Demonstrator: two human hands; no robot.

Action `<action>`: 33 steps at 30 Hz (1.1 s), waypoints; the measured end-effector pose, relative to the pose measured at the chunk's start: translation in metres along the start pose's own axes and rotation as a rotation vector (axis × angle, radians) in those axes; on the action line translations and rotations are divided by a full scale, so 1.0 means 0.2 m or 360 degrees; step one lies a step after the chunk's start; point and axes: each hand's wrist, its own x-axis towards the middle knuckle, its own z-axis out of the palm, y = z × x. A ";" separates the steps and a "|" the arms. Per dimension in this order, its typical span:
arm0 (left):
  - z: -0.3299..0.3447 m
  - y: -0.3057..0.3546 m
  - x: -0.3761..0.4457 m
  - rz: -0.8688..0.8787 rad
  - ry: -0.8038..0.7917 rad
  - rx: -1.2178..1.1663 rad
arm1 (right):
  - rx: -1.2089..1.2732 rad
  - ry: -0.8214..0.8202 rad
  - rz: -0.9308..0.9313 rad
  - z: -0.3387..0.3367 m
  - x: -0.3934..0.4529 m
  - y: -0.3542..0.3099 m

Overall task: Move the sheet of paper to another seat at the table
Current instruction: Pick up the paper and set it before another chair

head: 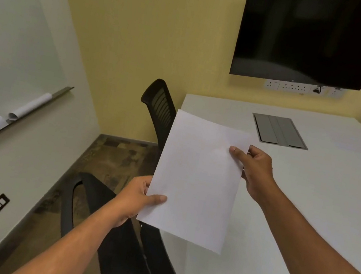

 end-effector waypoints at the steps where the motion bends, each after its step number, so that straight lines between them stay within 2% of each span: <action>1: -0.05 0.01 0.04 -0.0004 -0.0018 -0.0001 | 0.0004 0.0021 0.0003 0.04 0.03 0.01; 12: -0.49 -0.05 0.45 0.0007 -0.0252 0.0041 | 0.0006 0.0412 0.0069 0.42 0.18 0.15; 18: -0.85 -0.17 0.63 0.0105 -0.0433 0.0048 | -0.0023 0.0663 0.0012 0.78 0.14 0.18; 20: -0.91 -0.17 0.66 0.0117 -0.0410 0.0036 | 0.0000 0.0693 0.0036 0.83 0.12 0.19; 25: -1.27 -0.13 0.78 0.0204 -0.0547 0.0072 | 0.0023 0.0878 -0.0014 1.19 0.13 0.15; 33: -1.46 -0.10 1.12 0.0200 -0.0665 0.0126 | 0.0025 0.1066 -0.0075 1.38 0.33 0.19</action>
